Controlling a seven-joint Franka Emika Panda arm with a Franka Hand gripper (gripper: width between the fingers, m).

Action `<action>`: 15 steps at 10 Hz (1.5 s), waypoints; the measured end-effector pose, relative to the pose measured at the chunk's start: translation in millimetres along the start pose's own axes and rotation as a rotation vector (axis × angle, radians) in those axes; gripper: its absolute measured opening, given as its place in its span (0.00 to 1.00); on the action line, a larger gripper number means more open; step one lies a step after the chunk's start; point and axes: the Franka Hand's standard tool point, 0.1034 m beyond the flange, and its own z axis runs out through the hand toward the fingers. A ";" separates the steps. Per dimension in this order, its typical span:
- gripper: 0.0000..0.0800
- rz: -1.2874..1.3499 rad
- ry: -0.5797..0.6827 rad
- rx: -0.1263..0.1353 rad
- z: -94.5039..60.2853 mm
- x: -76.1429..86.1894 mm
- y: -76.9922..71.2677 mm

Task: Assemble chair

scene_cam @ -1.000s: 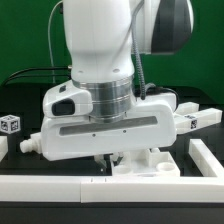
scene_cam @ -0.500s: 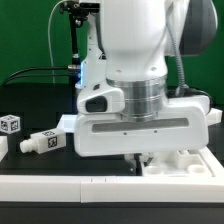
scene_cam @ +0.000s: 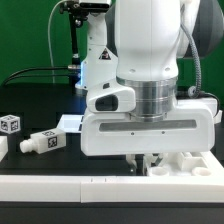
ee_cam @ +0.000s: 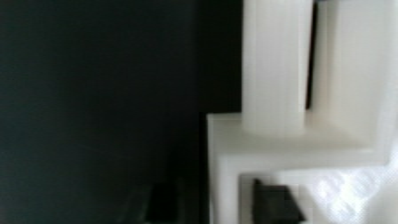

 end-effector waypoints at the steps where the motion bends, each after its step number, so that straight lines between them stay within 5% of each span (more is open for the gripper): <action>1: 0.37 0.000 0.000 0.000 0.1 0.0 0.0; 3: 0.74 0.019 -0.036 0.014 -13.5 -2.0 -1.5; 6: 0.81 0.025 -0.092 0.027 -65.2 -9.9 -5.3; 10: 0.81 0.022 -0.095 0.026 -63.0 -10.8 -6.3; 13: 0.81 -0.009 -0.098 0.013 -65.1 -53.9 -38.2; 15: 0.81 -0.012 -0.074 0.012 -63.7 -60.3 -39.5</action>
Offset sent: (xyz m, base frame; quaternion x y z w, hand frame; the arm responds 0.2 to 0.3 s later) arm -0.0147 0.0066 0.0470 0.0237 -0.0627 0.0493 0.9965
